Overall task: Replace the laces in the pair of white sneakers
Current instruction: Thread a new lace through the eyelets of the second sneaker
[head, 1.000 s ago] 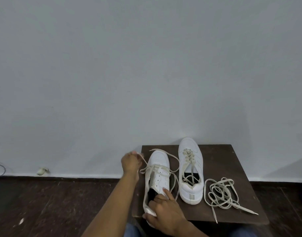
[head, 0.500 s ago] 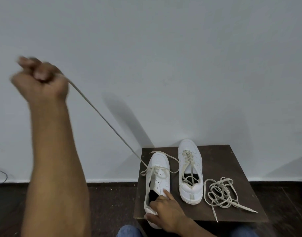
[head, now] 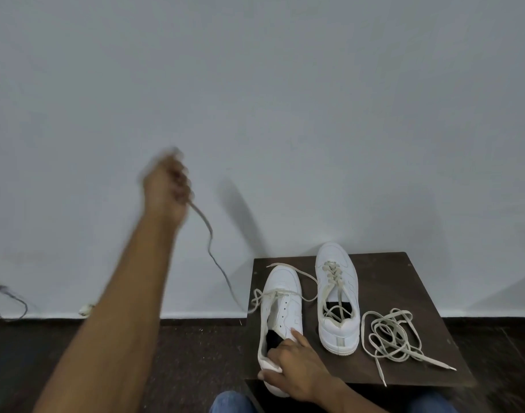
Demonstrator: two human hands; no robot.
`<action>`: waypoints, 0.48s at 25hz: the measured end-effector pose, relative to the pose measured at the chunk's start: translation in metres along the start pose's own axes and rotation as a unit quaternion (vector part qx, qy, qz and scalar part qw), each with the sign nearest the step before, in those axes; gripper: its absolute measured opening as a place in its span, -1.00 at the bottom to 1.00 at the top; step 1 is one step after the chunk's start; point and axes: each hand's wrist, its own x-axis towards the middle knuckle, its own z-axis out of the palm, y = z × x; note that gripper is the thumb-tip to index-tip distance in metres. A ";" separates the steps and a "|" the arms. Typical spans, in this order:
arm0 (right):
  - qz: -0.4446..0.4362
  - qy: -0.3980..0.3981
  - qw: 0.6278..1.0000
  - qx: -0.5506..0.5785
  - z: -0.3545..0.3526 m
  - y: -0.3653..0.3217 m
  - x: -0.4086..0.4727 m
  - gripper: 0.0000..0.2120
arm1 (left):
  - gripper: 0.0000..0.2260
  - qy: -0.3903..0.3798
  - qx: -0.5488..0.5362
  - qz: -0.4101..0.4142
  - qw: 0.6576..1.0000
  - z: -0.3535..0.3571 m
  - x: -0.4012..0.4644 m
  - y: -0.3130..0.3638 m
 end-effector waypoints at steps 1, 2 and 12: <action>0.002 -0.004 1.000 0.001 -0.002 -0.001 -0.001 -0.54 | -0.84 0.009 0.129 -0.059 0.990 -0.003 -0.006 -0.039; 0.004 -0.009 1.000 0.002 -0.005 -0.001 -0.002 -0.54 | -0.86 -0.005 0.243 -0.115 0.963 -0.005 -0.018 -0.085; 0.027 -0.086 0.996 -0.025 0.004 0.007 0.011 -0.71 | -0.73 -0.165 0.656 -0.158 0.719 -0.035 -0.047 -0.263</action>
